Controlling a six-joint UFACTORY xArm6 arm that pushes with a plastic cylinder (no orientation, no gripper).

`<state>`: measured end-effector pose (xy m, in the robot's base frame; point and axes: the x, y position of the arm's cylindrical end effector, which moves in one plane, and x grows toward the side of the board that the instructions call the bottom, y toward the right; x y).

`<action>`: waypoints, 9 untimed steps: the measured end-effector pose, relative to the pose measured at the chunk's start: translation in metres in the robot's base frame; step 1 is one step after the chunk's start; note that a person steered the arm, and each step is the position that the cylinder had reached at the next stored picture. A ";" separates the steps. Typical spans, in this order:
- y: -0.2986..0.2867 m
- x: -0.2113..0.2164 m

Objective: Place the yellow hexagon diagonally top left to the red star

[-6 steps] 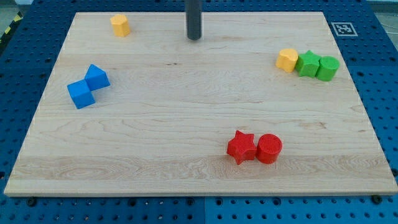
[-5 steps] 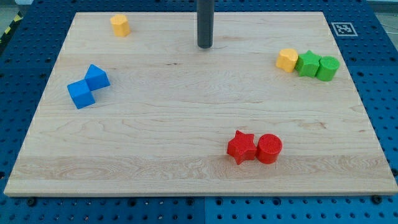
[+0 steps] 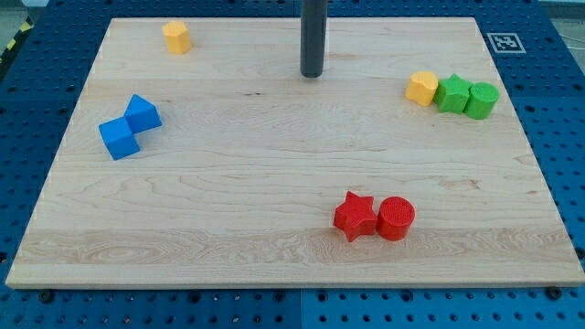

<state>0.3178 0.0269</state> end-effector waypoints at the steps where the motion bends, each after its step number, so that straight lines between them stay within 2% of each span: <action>1: 0.015 0.000; 5: 0.070 0.059; 8: 0.180 0.107; 9: 0.183 0.106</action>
<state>0.4241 0.2095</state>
